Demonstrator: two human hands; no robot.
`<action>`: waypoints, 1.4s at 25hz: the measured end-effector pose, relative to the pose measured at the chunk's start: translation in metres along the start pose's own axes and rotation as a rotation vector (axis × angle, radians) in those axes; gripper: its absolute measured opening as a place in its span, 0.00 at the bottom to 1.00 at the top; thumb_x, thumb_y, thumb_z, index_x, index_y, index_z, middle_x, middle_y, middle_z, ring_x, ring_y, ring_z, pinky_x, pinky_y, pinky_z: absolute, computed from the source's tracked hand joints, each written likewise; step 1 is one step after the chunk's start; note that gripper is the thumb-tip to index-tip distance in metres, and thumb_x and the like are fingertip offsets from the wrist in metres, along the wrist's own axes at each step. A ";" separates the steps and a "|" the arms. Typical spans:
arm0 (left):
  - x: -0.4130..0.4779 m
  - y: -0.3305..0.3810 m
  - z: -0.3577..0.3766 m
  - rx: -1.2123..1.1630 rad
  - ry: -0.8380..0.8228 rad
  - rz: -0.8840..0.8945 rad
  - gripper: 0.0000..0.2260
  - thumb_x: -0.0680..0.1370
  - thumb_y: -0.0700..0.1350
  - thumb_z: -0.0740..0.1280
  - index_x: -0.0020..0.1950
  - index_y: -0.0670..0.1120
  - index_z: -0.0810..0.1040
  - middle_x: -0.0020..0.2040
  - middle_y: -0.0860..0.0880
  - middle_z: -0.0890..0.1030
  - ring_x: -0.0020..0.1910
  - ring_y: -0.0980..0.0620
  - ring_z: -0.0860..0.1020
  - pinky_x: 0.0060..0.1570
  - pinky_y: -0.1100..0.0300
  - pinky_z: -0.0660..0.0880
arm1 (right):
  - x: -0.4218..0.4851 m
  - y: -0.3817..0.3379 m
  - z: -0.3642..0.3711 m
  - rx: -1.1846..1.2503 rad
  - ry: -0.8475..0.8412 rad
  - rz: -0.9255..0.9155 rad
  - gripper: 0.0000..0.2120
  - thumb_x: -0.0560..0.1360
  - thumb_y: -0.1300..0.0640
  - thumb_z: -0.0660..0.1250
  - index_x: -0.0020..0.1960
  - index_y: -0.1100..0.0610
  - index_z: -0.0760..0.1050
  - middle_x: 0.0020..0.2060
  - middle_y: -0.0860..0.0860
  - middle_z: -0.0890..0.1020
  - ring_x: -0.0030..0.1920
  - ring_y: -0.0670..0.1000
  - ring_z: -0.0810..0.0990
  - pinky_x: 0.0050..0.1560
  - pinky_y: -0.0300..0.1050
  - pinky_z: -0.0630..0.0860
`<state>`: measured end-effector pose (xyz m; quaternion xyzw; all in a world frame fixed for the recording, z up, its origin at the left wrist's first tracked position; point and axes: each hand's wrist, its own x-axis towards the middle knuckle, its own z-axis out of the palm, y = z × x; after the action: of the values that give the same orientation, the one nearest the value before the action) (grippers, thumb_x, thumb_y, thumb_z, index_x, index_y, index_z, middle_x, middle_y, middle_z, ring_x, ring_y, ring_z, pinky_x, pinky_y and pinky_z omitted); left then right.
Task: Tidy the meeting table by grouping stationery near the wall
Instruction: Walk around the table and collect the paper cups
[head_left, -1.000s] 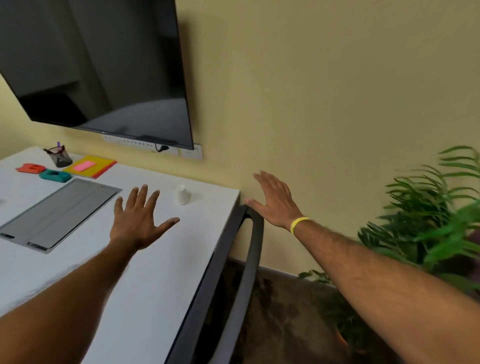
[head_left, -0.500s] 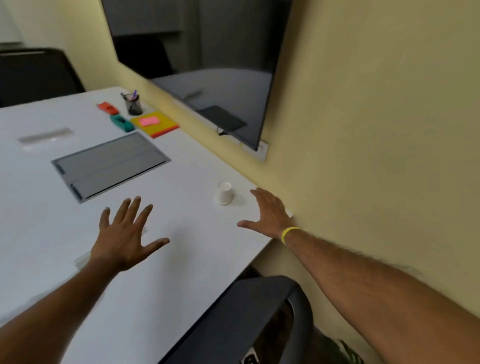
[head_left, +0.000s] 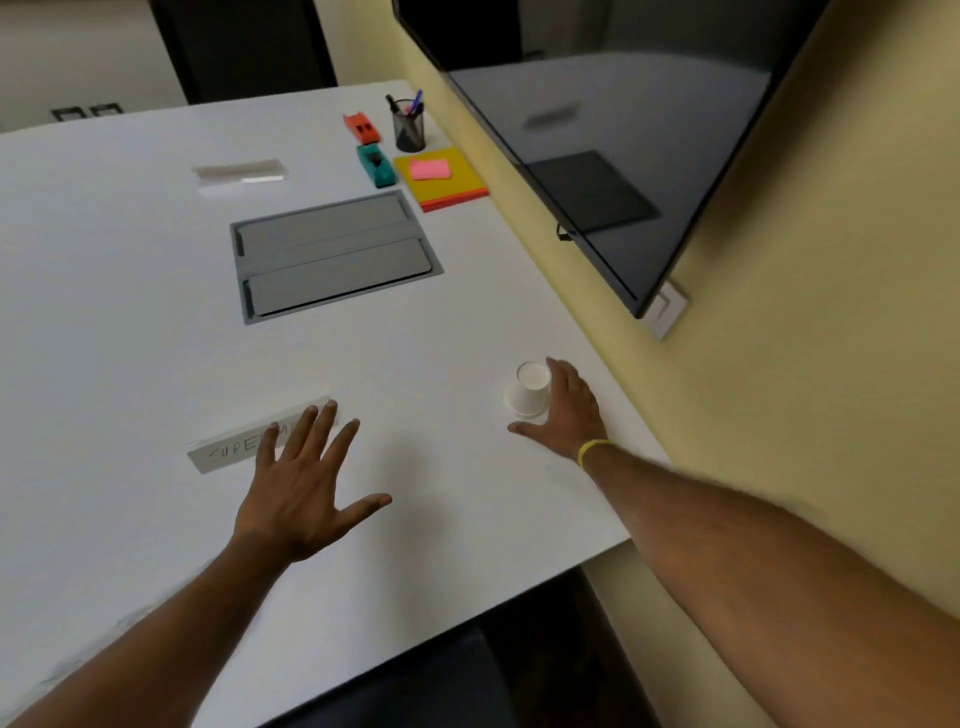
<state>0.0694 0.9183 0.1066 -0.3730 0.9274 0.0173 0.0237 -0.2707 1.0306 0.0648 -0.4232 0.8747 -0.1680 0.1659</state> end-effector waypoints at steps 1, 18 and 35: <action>0.002 0.002 0.000 0.002 0.003 -0.018 0.45 0.71 0.78 0.46 0.79 0.51 0.54 0.80 0.47 0.49 0.79 0.47 0.47 0.75 0.38 0.46 | 0.020 -0.002 0.000 -0.023 -0.001 -0.020 0.57 0.61 0.37 0.78 0.78 0.54 0.51 0.76 0.56 0.57 0.74 0.60 0.62 0.73 0.56 0.61; -0.018 0.018 -0.025 -0.290 -0.061 -0.169 0.47 0.68 0.79 0.49 0.79 0.52 0.52 0.80 0.47 0.53 0.79 0.46 0.52 0.75 0.43 0.57 | 0.004 -0.052 -0.012 1.197 -0.240 0.317 0.19 0.73 0.58 0.73 0.61 0.55 0.73 0.61 0.58 0.74 0.54 0.57 0.78 0.43 0.51 0.83; -0.223 -0.153 -0.137 -1.410 0.250 -0.252 0.26 0.71 0.50 0.76 0.65 0.51 0.71 0.59 0.47 0.76 0.50 0.46 0.82 0.44 0.50 0.83 | -0.250 -0.387 -0.004 1.010 -0.562 -0.155 0.16 0.78 0.49 0.66 0.63 0.55 0.71 0.58 0.59 0.78 0.56 0.60 0.82 0.53 0.56 0.81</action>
<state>0.3319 0.9551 0.2534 -0.4029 0.6416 0.5652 -0.3265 0.1396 1.0036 0.2731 -0.3829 0.5750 -0.4574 0.5599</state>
